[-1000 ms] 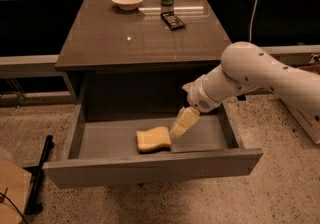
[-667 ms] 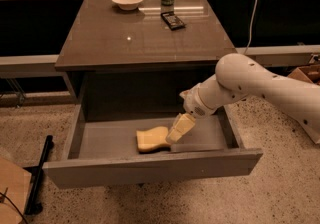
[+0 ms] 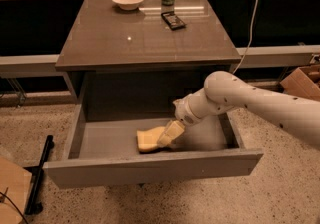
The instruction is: Pick sponge from top drawer and place on counter
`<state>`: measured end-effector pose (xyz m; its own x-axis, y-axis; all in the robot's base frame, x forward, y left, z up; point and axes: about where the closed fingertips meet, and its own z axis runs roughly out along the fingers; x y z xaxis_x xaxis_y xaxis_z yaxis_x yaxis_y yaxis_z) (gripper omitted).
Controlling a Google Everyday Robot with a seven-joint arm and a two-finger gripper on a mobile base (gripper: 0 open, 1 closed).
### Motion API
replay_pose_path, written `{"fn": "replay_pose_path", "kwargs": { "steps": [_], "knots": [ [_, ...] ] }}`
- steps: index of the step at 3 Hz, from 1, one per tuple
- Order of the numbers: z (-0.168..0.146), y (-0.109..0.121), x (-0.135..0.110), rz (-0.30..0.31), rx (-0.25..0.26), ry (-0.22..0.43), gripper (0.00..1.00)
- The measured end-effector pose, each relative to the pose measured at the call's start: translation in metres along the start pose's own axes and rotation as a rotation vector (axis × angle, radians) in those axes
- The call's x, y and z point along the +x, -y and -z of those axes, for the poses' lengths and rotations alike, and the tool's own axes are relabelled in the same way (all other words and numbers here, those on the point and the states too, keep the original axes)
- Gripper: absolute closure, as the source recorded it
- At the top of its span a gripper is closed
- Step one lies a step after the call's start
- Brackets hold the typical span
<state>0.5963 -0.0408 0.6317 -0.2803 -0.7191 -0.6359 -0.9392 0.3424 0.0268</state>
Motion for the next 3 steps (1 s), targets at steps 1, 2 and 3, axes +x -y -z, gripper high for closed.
{"fn": "replay_pose_path", "kwargs": {
  "steps": [1, 2, 3],
  "knots": [
    [-0.03, -0.005, 0.004, -0.035, -0.024, 0.029, 0.0],
    [-0.042, -0.016, 0.003, -0.061, -0.031, 0.044, 0.0],
    [-0.035, -0.026, -0.004, -0.067, -0.004, 0.035, 0.0]
  ]
}}
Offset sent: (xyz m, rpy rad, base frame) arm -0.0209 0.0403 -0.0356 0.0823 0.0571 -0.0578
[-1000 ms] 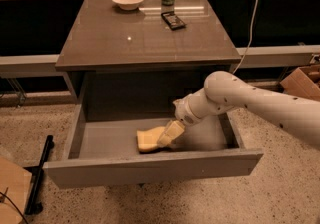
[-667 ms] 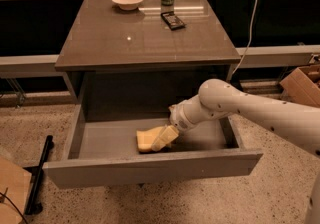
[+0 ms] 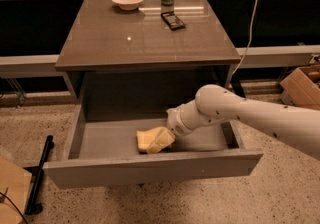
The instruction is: Pick sponge from top drawer and place on counter
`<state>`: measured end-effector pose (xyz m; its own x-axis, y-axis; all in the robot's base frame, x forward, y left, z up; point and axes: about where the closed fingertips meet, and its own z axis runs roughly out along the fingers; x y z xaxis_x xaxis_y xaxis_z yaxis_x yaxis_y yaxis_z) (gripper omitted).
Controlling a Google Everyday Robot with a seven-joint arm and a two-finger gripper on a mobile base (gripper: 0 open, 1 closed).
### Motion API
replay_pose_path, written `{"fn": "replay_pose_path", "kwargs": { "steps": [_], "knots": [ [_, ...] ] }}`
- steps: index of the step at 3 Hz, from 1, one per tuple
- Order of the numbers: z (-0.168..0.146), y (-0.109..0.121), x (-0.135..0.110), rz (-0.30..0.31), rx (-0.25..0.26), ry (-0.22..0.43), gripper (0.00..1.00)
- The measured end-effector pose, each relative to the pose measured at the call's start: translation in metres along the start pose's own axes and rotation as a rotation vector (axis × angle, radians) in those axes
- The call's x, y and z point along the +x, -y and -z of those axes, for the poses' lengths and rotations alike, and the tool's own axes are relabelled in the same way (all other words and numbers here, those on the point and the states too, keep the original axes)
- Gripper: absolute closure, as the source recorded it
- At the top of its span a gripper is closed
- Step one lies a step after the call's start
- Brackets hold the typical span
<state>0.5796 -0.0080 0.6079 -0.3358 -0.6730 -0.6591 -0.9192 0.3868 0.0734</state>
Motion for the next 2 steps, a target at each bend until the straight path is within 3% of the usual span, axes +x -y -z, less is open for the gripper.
{"fn": "replay_pose_path", "kwargs": {
  "steps": [1, 2],
  "knots": [
    [0.0187, -0.0043, -0.0093, 0.011, 0.053, -0.008, 0.0],
    [0.0173, -0.0069, -0.0096, 0.004, 0.05, 0.004, 0.0]
  ]
}}
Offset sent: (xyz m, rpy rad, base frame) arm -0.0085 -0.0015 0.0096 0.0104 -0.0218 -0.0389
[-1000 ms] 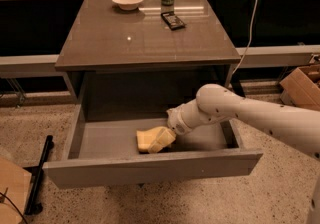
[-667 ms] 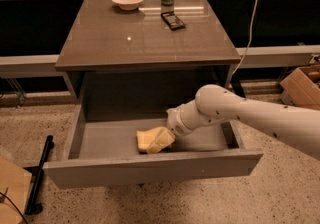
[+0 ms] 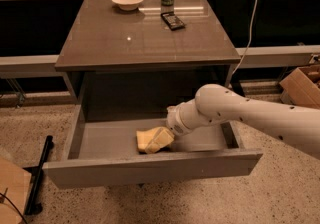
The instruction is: Pick sponge from top drawer and place on counter
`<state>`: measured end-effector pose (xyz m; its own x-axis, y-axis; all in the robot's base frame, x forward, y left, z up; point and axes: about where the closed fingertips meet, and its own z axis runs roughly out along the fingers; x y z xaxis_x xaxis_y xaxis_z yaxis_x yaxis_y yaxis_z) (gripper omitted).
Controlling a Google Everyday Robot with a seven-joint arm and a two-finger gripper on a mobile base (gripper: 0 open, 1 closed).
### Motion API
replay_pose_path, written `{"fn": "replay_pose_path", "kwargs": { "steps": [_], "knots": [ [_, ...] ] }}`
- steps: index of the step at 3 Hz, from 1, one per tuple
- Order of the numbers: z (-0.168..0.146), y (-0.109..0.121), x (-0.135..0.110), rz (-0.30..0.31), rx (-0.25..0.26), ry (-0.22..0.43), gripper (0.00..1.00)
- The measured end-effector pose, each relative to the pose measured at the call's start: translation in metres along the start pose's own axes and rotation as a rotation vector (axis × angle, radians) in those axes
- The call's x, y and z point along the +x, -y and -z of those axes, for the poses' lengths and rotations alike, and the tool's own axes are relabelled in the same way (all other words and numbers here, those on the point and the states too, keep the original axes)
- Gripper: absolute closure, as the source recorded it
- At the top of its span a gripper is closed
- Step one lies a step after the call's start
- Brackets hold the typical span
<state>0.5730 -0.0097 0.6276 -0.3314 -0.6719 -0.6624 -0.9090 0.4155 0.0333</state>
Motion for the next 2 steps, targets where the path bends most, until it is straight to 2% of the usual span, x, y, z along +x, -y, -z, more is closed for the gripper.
{"fn": "replay_pose_path", "kwargs": {
  "steps": [2],
  "knots": [
    [-0.032, -0.004, 0.02, -0.047, -0.052, 0.013, 0.0]
  ]
}}
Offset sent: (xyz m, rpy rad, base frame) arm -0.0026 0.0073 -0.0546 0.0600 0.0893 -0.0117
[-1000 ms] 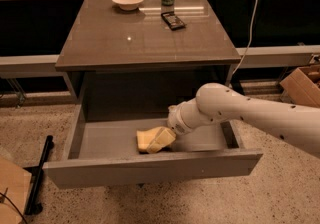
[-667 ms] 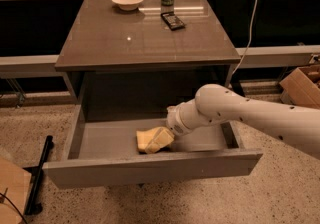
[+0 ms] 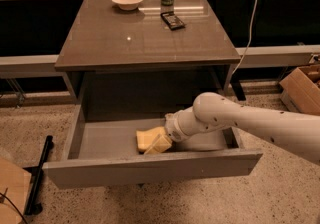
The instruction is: Pick sponge from top drawer and place on counter
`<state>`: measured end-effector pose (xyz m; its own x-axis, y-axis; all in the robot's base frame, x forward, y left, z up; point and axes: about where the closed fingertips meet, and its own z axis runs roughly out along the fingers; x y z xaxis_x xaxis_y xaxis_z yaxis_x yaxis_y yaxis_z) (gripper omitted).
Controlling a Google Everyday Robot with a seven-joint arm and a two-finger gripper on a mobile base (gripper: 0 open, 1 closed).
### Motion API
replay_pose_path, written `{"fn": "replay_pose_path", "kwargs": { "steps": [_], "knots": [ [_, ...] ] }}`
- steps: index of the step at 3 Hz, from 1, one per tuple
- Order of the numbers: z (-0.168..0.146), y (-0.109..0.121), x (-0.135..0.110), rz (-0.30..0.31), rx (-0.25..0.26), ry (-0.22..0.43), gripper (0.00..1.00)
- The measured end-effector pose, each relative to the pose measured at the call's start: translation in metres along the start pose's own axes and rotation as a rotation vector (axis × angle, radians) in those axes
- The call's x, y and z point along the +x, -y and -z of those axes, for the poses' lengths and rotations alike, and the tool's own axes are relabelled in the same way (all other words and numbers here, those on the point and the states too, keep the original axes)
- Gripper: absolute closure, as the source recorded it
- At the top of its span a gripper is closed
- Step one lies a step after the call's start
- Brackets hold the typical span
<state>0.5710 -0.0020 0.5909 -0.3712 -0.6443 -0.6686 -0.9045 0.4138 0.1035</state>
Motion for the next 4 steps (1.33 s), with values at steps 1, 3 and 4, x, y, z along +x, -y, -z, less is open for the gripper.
{"fn": "replay_pose_path", "kwargs": {
  "steps": [1, 3, 4],
  "knots": [
    [0.002, 0.0, -0.001, 0.001, 0.015, -0.006, 0.18],
    [0.026, 0.0, -0.021, 0.039, 0.087, -0.014, 0.65],
    [0.048, 0.004, -0.03, 0.026, 0.098, 0.018, 0.88]
  ]
}}
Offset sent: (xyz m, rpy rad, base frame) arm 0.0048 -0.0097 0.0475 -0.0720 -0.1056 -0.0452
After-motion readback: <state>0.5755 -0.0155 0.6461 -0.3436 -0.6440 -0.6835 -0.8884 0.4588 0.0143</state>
